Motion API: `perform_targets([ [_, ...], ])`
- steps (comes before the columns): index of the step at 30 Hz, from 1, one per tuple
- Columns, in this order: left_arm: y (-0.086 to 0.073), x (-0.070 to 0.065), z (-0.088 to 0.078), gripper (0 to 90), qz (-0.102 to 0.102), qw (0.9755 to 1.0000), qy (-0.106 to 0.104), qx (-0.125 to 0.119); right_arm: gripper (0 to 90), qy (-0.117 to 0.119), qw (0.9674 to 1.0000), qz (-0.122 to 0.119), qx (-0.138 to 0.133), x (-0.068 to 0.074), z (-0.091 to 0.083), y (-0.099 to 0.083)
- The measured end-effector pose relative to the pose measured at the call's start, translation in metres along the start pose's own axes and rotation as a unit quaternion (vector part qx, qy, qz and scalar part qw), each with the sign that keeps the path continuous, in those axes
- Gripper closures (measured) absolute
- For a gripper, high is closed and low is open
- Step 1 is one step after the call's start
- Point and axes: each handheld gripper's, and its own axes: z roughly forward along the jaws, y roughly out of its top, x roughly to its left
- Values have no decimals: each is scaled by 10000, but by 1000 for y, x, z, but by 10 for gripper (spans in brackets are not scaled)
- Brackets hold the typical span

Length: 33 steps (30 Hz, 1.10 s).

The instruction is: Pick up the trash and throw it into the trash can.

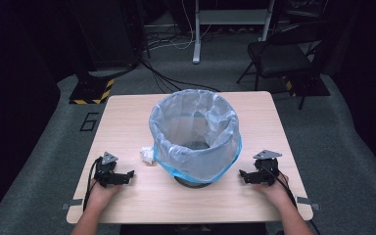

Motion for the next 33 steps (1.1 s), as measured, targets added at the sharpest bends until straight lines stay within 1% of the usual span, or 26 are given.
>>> perform_targets([
  [3, 2, -2, -2, 120, 32, 10000, -35, 6, 26, 17, 10000, -25, 6, 0, -1, -1],
  [4, 2, -3, -2, 136, -1, 10000, -74, 13, 26, 20, 10000, -9, 12, 0, -1, -1],
  [6, 4, -5, -1, 152, 29, 9999, -89, 49, 26, 6, 10000, 5, 10, 0, -1, -1],
  [10, 6, -7, -2, 156, -39, 9998, -205, 47, 27, 9, 10000, 6, 10, 1, -2, -2],
  [11, 6, -7, -2, 162, -39, 9998, -205, 47, 27, 9, 10000, 6, 10, 1, -2, -2],
  [12, 6, -6, -2, 168, -109, 9996, -254, 50, 27, 7, 10000, -17, 4, 0, -2, -2],
  [13, 6, -6, -2, 172, -109, 9996, -254, 50, 27, 7, 10000, -17, 4, 0, -2, -2],
  [14, 8, -5, -3, 182, -192, 9994, -294, 24, 26, 10, 10000, 1, 8, 1, -2, -2],
  [17, 10, -4, -5, 203, -246, 9991, -332, -9, 26, 7, 10000, -13, 2, 1, -2, -2],
  [18, 13, -3, -8, 206, -252, 9991, -343, -48, 26, 8, 10000, -9, 4, 1, -2, -2],
  [19, 16, -4, -11, 206, -231, 9990, -365, -76, 26, 11, 10000, 5, 8, 1, -2, -2],
  [20, 16, -4, -11, 213, -231, 9990, -365, -76, 26, 11, 10000, 5, 8, 1, -2, -2],
  [24, 24, -8, -16, 220, -48, 9992, -391, -114, 26, 8, 10000, -15, 2, 0, -2, -2],
  [26, 29, -10, -17, 233, -9, 9990, -434, -100, 26, 7, 10000, -15, 2, 0, -2, -2],
  [29, 34, -11, -16, 241, -23, 9988, -466, -115, 27, 7, 10000, -15, 2, 0, -2, -2],
  [32, 39, -14, -15, 241, 7, 9988, -466, -143, 26, 8, 10000, -16, 2, 0, -2, -2],
  [33, 42, -15, -15, 241, 28, 9986, -499, -159, 26, 7, 10000, -16, 3, 0, -2, -2],
])
